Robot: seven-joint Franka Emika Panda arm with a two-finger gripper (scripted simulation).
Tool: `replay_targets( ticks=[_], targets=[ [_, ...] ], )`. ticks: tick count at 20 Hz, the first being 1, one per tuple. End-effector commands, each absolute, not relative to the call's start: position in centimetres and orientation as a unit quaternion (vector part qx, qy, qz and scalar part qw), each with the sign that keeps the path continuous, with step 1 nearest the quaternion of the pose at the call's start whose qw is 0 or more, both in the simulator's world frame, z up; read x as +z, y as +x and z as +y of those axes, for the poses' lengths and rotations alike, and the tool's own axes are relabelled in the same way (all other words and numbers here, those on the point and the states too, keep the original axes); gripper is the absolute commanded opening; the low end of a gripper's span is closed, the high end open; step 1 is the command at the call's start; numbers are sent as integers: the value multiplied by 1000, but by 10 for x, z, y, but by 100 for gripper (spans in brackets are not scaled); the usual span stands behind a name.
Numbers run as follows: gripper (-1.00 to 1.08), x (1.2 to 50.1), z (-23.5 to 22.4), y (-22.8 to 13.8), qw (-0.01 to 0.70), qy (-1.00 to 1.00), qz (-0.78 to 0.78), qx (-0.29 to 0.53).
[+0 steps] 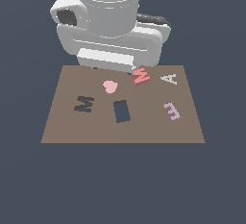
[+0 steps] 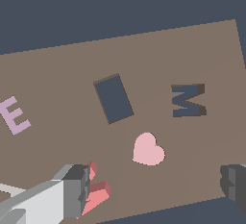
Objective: Insert a designated object into the corresponding slot on a board.
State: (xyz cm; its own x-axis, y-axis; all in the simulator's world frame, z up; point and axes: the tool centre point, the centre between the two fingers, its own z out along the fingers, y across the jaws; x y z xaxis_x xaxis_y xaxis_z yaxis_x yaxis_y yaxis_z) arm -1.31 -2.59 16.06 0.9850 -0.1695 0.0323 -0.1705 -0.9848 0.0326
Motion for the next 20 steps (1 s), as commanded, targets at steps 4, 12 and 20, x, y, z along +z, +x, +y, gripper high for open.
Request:
replay_targets(
  ticks=[4, 12, 20],
  targets=[
    [100, 146, -20, -27, 16, 988, -150, 13],
    [100, 118, -4, -52, 12, 961, -275, 9],
    [100, 89, 20, -73, 8, 916, -401, 5]
  ],
)
